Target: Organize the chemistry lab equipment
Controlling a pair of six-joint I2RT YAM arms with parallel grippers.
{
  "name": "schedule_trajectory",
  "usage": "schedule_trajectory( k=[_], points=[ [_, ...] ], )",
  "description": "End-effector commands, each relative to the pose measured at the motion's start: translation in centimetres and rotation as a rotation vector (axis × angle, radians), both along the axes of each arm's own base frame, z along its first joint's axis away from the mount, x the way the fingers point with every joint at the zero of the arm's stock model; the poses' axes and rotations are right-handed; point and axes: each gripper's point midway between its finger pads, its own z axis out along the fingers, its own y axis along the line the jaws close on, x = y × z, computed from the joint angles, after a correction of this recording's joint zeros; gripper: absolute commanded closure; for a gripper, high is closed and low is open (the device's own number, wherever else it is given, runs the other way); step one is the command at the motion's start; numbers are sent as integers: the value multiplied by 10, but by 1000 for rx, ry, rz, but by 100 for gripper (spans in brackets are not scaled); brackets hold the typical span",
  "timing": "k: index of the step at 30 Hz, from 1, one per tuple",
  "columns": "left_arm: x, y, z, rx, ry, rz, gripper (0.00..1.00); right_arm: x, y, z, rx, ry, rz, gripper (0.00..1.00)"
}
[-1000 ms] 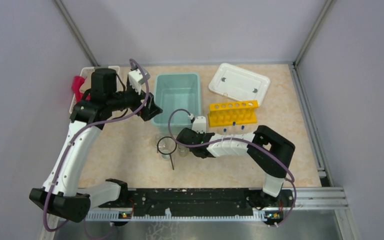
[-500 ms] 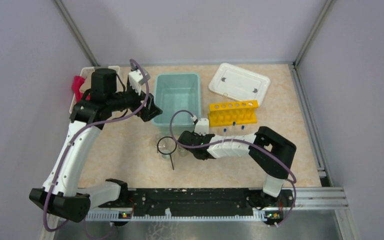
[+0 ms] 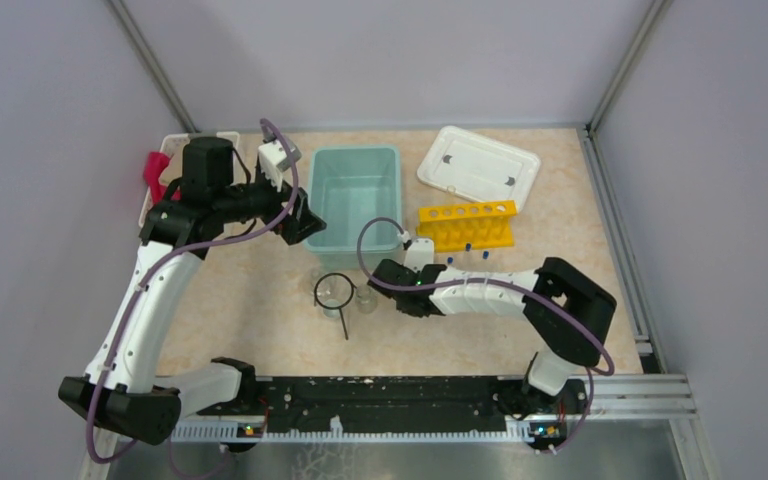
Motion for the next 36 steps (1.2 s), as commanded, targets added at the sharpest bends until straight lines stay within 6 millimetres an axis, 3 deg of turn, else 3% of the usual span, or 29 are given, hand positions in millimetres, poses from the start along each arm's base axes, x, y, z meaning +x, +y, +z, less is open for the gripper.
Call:
schedule_trajectory(
  k=[1,8,17,21,27,33,36],
  points=[
    [-3,-1,15,-15,-39,-28,1,4,-2,8,70,47,-20,87],
    [-3,-2,17,-19,-37,-31,1,10,-5,-7,69,124,-11,69],
    [-2,-3,19,-21,-38,-35,1,30,-12,-6,50,134,-25,65],
    [-3,-3,19,-20,-39,-39,1,41,-18,-6,58,139,-33,67],
    [-5,-4,16,-18,-36,-52,1,49,-12,-7,50,148,-2,72],
    [-7,-4,14,-16,-36,-62,1,50,-8,-7,56,155,-1,91],
    [-9,-5,13,-21,-31,-72,1,55,-8,10,61,128,-8,100]
  ],
)
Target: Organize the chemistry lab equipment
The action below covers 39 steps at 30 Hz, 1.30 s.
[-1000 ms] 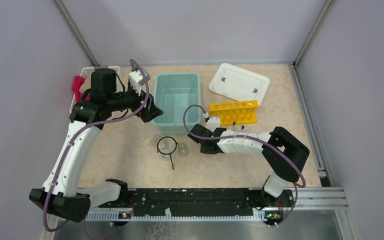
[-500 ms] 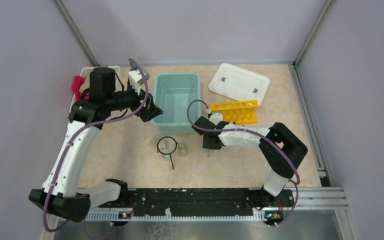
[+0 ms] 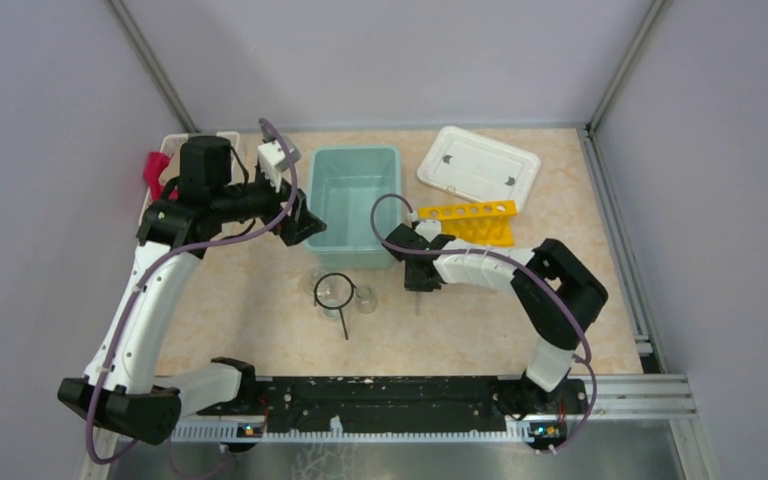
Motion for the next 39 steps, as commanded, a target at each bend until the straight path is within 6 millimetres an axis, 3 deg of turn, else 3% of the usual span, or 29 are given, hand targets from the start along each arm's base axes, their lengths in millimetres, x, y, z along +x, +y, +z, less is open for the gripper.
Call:
schedule_trajectory(
  k=[1,6,12,15,17,21,27,30,39],
  points=[
    [-5,-3,7,-15,-23,-39,1,17,10,34,41,-64,-10,100],
    [-5,-2,14,-29,-44,-22,1,25,6,110,135,-200,-41,100],
    [-16,-9,12,-77,-5,-54,1,16,-7,205,297,-359,-68,100],
    [-21,-13,8,-104,18,-81,1,11,-7,244,357,-413,-61,100],
    [-24,-17,7,-122,38,-98,1,9,1,270,419,-456,-42,100],
    [-30,-26,7,-175,83,-148,1,0,37,316,582,-569,57,100],
    [-36,-39,4,-233,167,-222,6,-1,92,359,680,-686,137,100],
    [-37,-40,-1,-232,195,-229,9,-2,110,376,723,-744,140,100],
    [-40,-42,-6,-252,236,-235,20,-6,137,387,796,-806,131,100]
  ],
)
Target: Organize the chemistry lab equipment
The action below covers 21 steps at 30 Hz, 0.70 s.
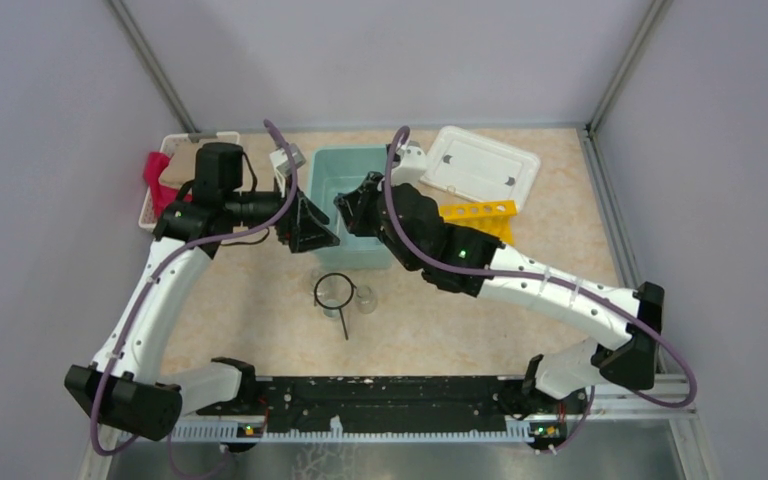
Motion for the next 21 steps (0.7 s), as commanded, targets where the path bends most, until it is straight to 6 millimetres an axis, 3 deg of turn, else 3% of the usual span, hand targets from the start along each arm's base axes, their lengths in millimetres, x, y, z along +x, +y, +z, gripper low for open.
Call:
schedule_trajectory(
  k=[1,5,9,14,17,19,21],
  points=[
    [-5,-6,2,-38,25,-35,21,3,10,45,138,-85,-27,100],
    [-2,-7,3,-46,34,-35,29,2,17,43,135,-90,-22,100],
    [0,-8,5,-46,26,-36,43,1,18,39,132,-86,-25,100],
    [3,-6,6,-32,-2,-29,64,1,17,34,115,-81,-27,100],
    [6,-5,6,-23,-24,-18,85,0,19,30,98,-72,-14,100],
    [9,-3,6,-9,-50,-6,97,-2,21,27,78,-58,4,97],
    [11,-1,6,11,-85,-2,100,-3,23,27,57,-34,26,87]
  ],
)
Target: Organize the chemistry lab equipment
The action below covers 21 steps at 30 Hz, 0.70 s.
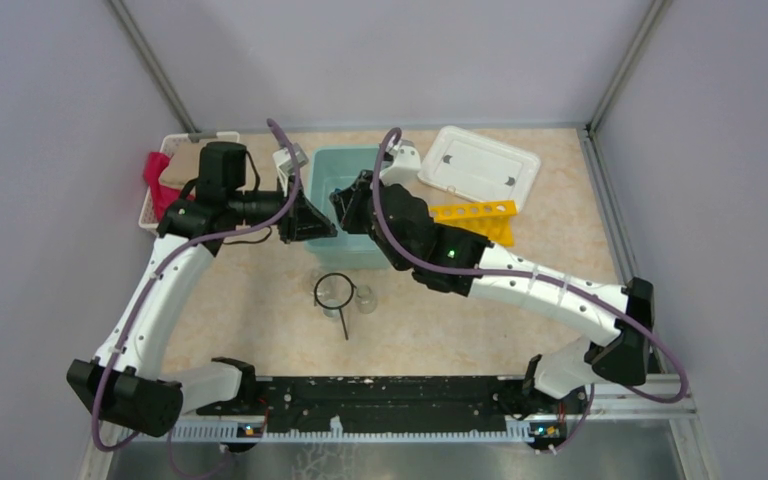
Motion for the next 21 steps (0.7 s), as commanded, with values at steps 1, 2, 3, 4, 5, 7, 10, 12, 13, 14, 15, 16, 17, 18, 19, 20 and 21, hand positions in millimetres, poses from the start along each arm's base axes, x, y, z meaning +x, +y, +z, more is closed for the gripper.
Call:
schedule_trajectory(
  k=[1,2,3,4,5,7,10,12,13,14,15,16,17,18,19,20,21],
  points=[
    [12,5,8,41,-145,10,100,-10,11,20,9,31,85,82],
    [12,6,8,53,-169,9,100,-9,11,18,-6,58,105,75],
    [12,8,8,66,-201,6,100,-8,11,16,-22,87,127,71],
    [13,10,8,78,-228,5,100,-9,11,10,-50,124,162,67],
    [13,12,8,92,-257,2,100,-10,11,8,-56,158,200,63],
    [13,15,7,114,-300,-5,100,-10,11,5,-69,193,258,55],
    [13,18,5,137,-336,-8,100,-11,10,5,-89,210,305,52],
    [14,19,4,146,-348,-7,100,-12,9,9,-97,206,319,52],
    [14,20,4,150,-354,-5,100,-12,10,11,-99,201,328,51],
    [14,20,4,152,-358,-6,100,-12,11,11,-101,203,336,51],
    [13,20,4,153,-362,-7,100,-11,12,10,-103,208,341,51],
    [13,20,4,156,-365,-11,100,-11,13,11,-101,209,347,51],
    [12,21,4,158,-370,-14,100,-11,15,12,-98,211,357,51],
    [12,21,4,160,-376,-17,100,-12,17,13,-93,213,369,52],
    [11,21,3,163,-378,-18,100,-12,19,14,-85,213,381,52],
    [11,22,4,165,-384,-21,100,-12,20,15,-81,214,390,53],
    [10,22,4,166,-388,-25,100,-12,22,15,-80,215,395,54]
  ],
)
